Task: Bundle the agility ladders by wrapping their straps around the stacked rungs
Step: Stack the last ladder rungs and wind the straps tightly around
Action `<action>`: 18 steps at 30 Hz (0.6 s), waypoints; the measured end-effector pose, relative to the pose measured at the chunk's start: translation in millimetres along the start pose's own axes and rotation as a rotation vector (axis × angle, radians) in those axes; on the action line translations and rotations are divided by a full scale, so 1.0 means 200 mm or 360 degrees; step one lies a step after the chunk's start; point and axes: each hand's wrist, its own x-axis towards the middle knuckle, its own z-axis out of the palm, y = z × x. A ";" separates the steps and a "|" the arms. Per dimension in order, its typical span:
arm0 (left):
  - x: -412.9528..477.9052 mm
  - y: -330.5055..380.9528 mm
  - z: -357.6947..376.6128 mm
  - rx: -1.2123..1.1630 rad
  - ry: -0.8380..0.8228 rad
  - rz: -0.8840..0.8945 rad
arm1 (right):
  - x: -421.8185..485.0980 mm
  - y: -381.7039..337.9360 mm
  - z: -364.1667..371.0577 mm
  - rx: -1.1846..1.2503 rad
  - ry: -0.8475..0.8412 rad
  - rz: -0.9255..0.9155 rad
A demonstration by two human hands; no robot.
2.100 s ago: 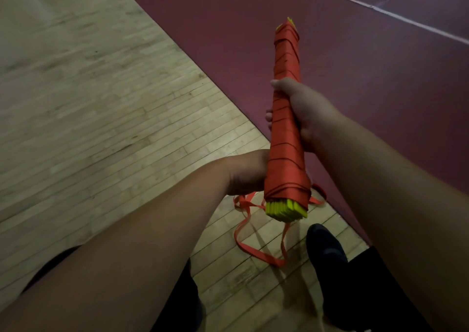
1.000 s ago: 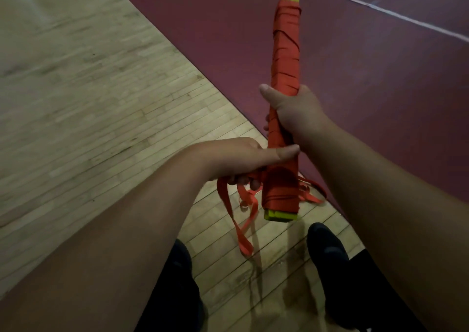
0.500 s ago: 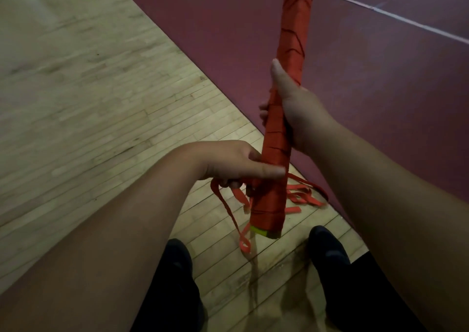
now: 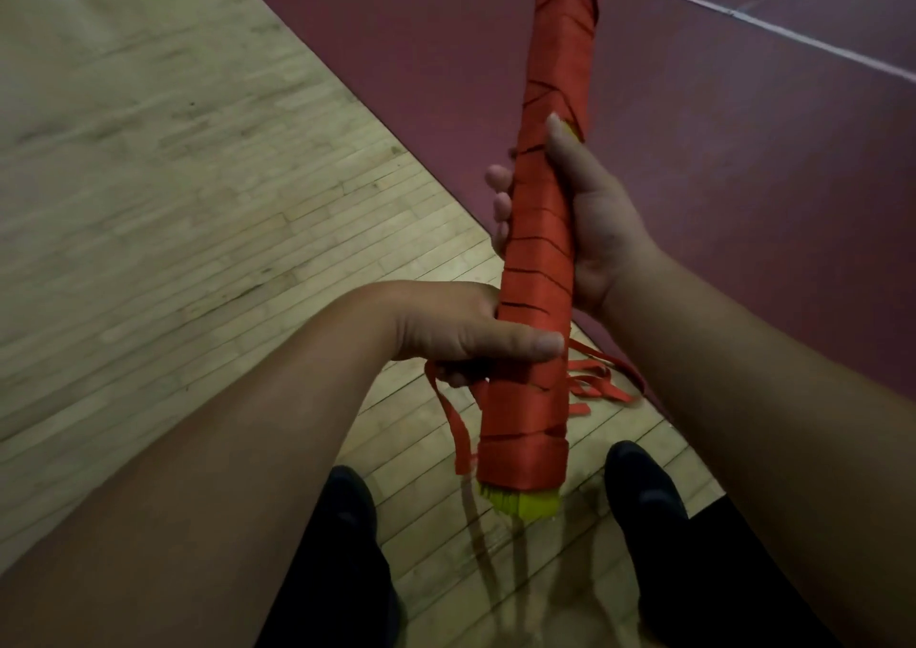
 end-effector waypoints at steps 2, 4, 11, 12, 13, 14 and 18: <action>0.02 0.00 -0.02 0.0246 0.0123 -0.0197 | 0.02 0.03 0.02 -0.0172 0.0137 0.0021; 0.05 -0.02 -0.03 0.0488 0.0207 -0.0383 | 0.04 0.06 0.02 -0.0397 0.0353 -0.0023; 0.20 -0.05 0.07 0.0939 0.0770 -0.0474 | 0.07 0.14 -0.04 -0.0935 0.0734 -0.0301; 0.22 -0.05 0.08 0.0924 0.0810 -0.0448 | 0.08 0.14 -0.04 -0.0923 0.0726 -0.0286; 0.22 -0.06 0.08 0.0867 0.0798 -0.0420 | 0.08 0.13 -0.03 -0.0854 0.0696 -0.0248; 0.21 -0.06 0.07 0.0803 0.0745 -0.0397 | 0.07 0.12 -0.03 -0.0772 0.0650 -0.0193; 0.09 -0.03 -0.03 0.0619 0.0448 -0.0286 | 0.01 0.06 -0.03 -0.0609 0.0366 0.0008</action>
